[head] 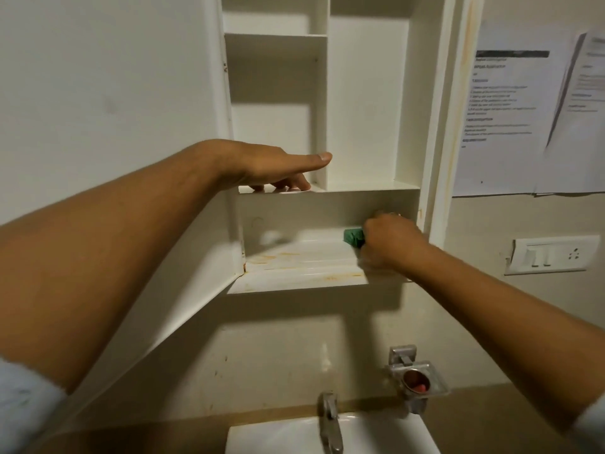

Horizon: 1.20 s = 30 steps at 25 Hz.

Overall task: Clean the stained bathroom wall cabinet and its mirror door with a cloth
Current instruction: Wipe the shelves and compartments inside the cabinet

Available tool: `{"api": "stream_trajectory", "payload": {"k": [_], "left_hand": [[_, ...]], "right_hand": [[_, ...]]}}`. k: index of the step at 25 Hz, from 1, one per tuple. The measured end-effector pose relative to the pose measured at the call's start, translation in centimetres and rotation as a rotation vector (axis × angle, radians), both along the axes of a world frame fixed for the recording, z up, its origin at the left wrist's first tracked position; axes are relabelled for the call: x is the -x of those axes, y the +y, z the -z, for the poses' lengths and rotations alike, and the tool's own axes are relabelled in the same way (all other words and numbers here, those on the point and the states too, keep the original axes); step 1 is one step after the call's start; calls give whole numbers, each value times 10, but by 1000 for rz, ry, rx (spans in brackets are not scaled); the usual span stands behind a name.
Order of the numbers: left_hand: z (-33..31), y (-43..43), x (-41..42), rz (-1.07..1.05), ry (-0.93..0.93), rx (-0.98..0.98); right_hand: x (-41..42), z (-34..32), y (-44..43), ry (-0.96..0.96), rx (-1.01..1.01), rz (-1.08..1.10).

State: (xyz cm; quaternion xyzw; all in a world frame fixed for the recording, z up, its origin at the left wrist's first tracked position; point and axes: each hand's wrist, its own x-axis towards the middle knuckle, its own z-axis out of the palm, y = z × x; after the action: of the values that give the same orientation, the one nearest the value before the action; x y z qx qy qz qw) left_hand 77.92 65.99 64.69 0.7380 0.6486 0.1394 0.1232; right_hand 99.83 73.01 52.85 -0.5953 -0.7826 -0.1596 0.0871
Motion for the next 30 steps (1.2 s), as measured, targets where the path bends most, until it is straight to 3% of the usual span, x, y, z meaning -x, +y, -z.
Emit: {"api": "stream_trajectory", "payload": {"k": [3, 8, 10, 13, 15, 18, 22, 27, 30], "left_hand": [[0, -1, -1, -2, -15, 7], [0, 0, 2, -11, -23, 8], [-1, -1, 2, -12, -28, 8], [-1, -1, 2, -10, -34, 9], [-2, 0, 1, -3, -27, 18], [-3, -1, 0, -17, -27, 27], [0, -2, -1, -27, -26, 20], [-1, -6, -1, -18, -14, 13], [2, -2, 3, -15, -25, 6]], "right_hand": [[62, 6, -4, 99, -91, -149], [151, 19, -12, 164, 38, -527], [120, 11, -5, 172, 38, -492], [44, 0, 5, 93, 9, -250], [27, 3, 9, 187, 16, -211], [96, 16, 10, 343, 31, -374], [177, 21, 8, 321, 47, -564], [127, 15, 8, 302, 257, -776], [48, 0, 12, 340, 299, -695]]}}
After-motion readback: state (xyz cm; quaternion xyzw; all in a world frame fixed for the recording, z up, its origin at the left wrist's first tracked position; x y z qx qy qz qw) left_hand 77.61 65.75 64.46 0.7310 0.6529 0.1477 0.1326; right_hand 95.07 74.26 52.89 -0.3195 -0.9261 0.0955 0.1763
